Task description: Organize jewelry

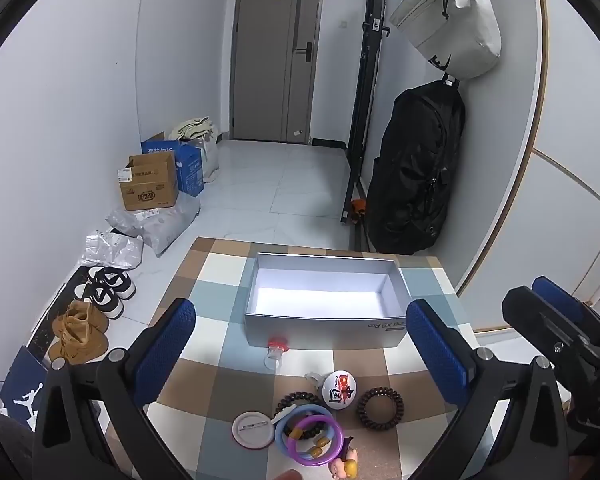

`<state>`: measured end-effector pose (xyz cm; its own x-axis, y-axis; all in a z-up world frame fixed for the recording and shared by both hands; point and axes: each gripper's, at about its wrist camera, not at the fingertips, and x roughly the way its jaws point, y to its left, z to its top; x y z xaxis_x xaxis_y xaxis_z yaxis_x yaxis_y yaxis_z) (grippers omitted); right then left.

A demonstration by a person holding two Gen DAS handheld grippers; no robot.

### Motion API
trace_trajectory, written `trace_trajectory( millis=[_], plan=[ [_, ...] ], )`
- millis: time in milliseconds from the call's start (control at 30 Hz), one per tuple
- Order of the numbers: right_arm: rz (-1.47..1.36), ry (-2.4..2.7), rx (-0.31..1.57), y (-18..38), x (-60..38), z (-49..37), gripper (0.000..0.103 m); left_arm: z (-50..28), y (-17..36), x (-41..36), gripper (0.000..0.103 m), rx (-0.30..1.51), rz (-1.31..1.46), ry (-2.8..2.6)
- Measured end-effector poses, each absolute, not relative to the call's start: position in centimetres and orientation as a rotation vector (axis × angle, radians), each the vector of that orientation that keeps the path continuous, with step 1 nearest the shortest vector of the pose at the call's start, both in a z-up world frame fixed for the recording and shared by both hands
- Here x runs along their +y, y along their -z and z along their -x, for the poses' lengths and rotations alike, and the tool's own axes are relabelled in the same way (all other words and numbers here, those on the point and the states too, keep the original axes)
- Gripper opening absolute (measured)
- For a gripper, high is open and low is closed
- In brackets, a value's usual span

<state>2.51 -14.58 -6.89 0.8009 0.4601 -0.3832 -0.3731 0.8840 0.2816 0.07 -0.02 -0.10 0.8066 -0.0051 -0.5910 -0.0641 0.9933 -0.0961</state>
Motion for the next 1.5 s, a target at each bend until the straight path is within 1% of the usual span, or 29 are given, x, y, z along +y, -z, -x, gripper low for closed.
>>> trace_trajectory(
  millis=[33, 100, 1500],
  plan=[
    [-0.191, -0.447, 0.426, 6.87, -14.62, -2.4, 0.103, -0.12, 0.15, -0.06, 0.102, 0.636, 0.113, -0.031],
    [-0.187, -0.439, 0.424, 6.9, -14.72, -2.35, 0.103, 0.1, 0.18, 0.23, 0.102, 0.614, 0.121, -0.023],
    [-0.21, -0.449, 0.476, 7.43, -14.63, -2.74, 0.103, 0.32, 0.34, 0.16, 0.102, 0.633, 0.121, 0.002]
  ],
)
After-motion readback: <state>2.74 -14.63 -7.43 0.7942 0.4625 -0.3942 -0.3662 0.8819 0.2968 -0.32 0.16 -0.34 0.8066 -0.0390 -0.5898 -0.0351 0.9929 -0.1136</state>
